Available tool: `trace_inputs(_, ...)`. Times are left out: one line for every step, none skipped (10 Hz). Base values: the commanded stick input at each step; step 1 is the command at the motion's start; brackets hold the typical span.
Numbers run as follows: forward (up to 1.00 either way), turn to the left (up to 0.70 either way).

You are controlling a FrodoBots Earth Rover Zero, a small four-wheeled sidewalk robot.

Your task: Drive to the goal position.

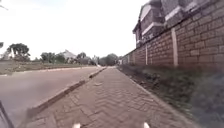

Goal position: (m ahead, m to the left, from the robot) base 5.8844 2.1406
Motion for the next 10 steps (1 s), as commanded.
trace_inputs(0.50, 0.00)
trace_inputs(0.50, 0.00)
trace_inputs(0.50, 0.00)
trace_inputs(0.50, 0.00)
trace_inputs(0.50, 0.00)
trace_inputs(0.50, 0.00)
trace_inputs(0.50, 0.00)
trace_inputs(0.50, 0.00)
trace_inputs(0.50, 0.00)
trace_inputs(0.50, 0.00)
